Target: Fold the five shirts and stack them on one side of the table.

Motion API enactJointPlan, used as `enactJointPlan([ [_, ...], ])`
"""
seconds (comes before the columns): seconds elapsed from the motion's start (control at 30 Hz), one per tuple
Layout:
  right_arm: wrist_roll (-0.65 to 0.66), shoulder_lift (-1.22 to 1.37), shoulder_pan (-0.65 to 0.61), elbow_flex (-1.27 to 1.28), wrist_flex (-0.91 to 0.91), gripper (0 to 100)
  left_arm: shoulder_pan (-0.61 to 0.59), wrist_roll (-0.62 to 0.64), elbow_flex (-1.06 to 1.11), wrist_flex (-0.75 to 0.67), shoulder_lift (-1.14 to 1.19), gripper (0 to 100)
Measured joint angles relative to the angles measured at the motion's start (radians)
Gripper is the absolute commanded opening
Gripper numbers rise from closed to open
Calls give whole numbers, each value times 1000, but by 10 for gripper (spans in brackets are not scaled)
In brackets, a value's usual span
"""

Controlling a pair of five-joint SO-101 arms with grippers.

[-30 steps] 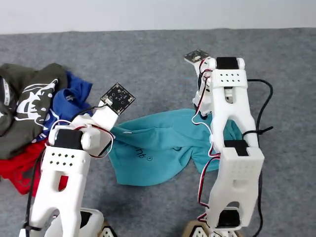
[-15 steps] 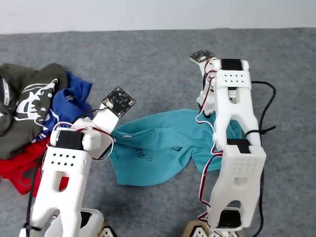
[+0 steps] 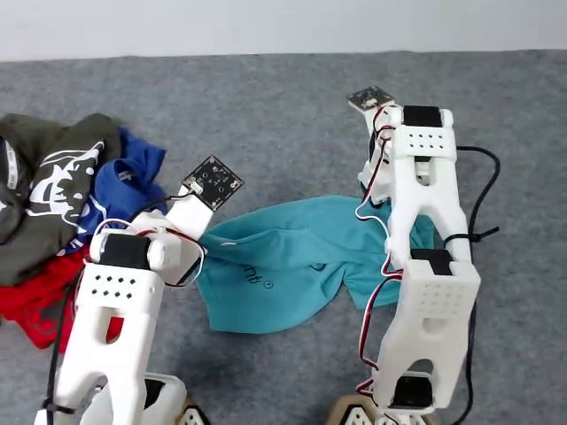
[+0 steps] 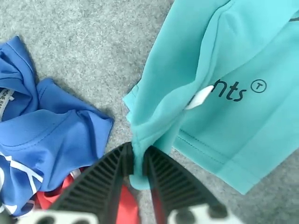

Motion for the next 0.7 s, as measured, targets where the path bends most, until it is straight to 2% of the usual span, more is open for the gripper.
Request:
enactJointPlan([
  [0.5, 2, 54, 2, 0, -43, 11, 0, 0, 0, 0, 0, 2],
  [0.7, 64, 55, 5, -40, -34, 9, 0, 0, 0, 0, 0, 2],
])
